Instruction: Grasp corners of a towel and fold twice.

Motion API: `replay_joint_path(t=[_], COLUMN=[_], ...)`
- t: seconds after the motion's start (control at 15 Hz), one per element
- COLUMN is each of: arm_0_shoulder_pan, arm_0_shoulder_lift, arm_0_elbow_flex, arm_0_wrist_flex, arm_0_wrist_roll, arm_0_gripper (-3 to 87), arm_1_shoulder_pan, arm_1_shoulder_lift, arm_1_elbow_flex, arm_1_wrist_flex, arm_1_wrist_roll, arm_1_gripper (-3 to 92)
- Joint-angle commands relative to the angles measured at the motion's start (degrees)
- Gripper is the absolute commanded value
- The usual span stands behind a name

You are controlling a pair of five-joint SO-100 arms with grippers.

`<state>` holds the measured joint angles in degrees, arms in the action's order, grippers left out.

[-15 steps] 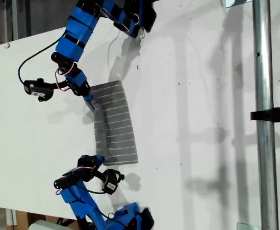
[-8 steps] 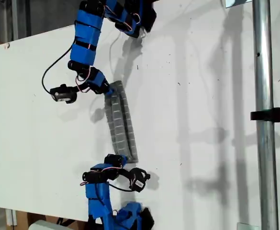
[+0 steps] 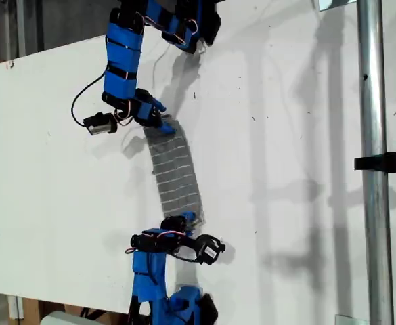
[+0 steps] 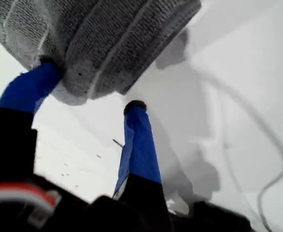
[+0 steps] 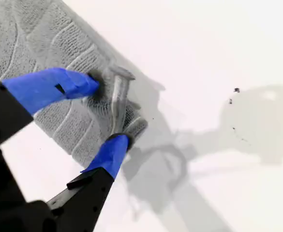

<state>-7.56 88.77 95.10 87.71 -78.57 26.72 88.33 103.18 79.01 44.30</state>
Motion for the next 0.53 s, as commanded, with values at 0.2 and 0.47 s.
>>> replay_joint_path(t=[0.2, 0.47], arm_0_shoulder_pan=[3.52, 13.18], arm_0_shoulder_lift=[40.25, 79.63], arm_0_elbow_flex=[11.69, 48.87], arm_0_wrist_flex=[5.63, -17.49], arm_0_wrist_roll=[-1.76, -2.02], arm_0_gripper=[25.6, 15.2], arm_1_shoulder_pan=[5.98, 12.39], arm_1_shoulder_lift=[20.65, 32.34], arm_1_elbow_flex=[9.76, 26.89], arm_1_wrist_flex=[9.23, -3.52], arm_1_wrist_roll=[3.96, 4.22], arm_1_gripper=[35.3, 35.0])
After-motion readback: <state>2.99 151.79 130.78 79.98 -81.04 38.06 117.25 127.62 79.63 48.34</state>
